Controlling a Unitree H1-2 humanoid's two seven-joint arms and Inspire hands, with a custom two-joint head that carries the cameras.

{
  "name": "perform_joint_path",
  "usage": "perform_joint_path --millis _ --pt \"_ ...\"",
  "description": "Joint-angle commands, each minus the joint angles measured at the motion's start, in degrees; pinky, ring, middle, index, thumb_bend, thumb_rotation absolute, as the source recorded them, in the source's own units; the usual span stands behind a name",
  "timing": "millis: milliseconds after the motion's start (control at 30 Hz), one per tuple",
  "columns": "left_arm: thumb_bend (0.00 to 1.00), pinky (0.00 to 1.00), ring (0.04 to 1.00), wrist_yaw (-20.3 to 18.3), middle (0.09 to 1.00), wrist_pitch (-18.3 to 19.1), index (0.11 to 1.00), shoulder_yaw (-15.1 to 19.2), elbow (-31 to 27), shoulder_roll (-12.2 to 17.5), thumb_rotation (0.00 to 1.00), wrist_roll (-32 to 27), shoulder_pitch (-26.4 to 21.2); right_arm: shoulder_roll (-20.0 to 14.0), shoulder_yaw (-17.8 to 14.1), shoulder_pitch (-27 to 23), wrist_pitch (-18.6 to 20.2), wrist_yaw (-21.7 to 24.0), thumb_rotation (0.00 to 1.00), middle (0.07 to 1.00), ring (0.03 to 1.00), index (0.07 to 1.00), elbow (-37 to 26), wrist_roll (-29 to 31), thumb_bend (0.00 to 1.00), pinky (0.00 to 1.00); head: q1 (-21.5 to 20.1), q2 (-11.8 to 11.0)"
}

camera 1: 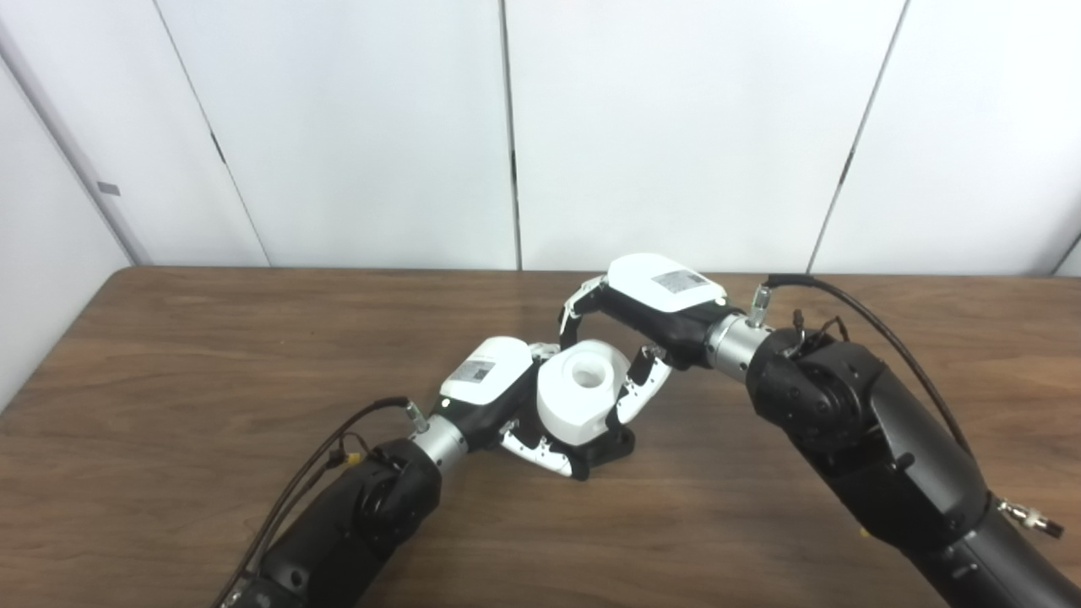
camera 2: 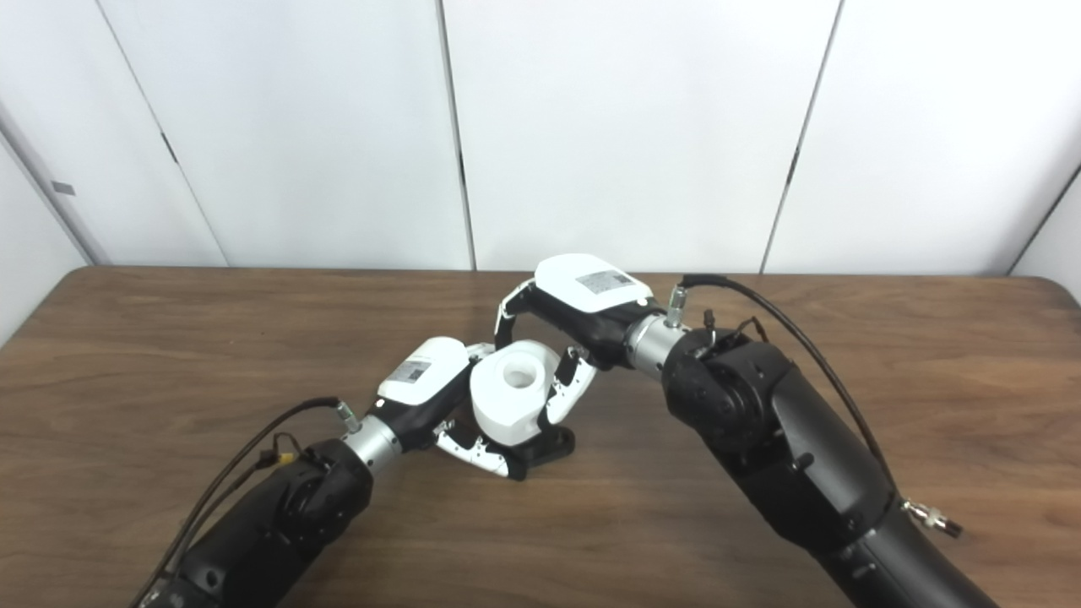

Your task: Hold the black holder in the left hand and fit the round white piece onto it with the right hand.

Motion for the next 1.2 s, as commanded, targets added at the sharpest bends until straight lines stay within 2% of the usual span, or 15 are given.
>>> perform_joint_path --millis 0,367,567,700,933,1167 --pt "1.00 0.68 0.822 -5.82 0.825 2.97 0.636 -2.02 2.18 0.04 0.26 1.72 2.28 -0.48 2.07 0.65 -0.88 4.71 0.13 0.762 0.854 0.482 -0.27 0.52 0.52 0.89 0.04 0.09" --pt "1.00 0.68 0.830 -6.88 0.827 3.59 0.633 -1.64 1.41 0.03 0.26 1.45 2.51 -0.38 2.07 0.00 -0.02 6.23 0.14 0.764 0.857 0.481 -0.74 0.64 0.52 0.92 0.10 0.53" --pt "1.00 0.67 0.820 -6.45 0.822 2.77 0.632 -1.54 1.65 0.18 0.26 1.46 2.52 -0.36 1.96 -0.28 -0.02 6.85 0.13 0.758 0.855 0.481 -0.38 0.98 0.52 0.89 -0.17 0.66" --pt "1.00 0.66 0.819 -6.21 0.819 2.38 0.626 -1.64 1.97 0.18 0.27 1.57 2.46 -0.51 1.77 -1.34 0.64 8.17 0.13 0.758 0.864 0.481 -0.64 1.32 0.52 0.94 -0.06 0.67" --pt "1.00 0.68 0.825 -6.51 0.820 2.36 0.624 -1.56 1.96 0.23 0.25 1.43 2.45 -0.03 0.62 -2.53 3.31 9.73 0.13 0.762 0.861 0.481 -1.74 1.40 0.52 0.91 -0.04 0.82" --pt "1.00 0.68 0.825 -6.67 0.820 2.33 0.619 -1.72 1.84 0.40 0.24 1.61 2.44 -0.22 -0.32 -3.79 3.98 10.38 0.13 0.758 0.843 0.481 -2.23 1.64 0.52 0.88 -0.15 0.88"
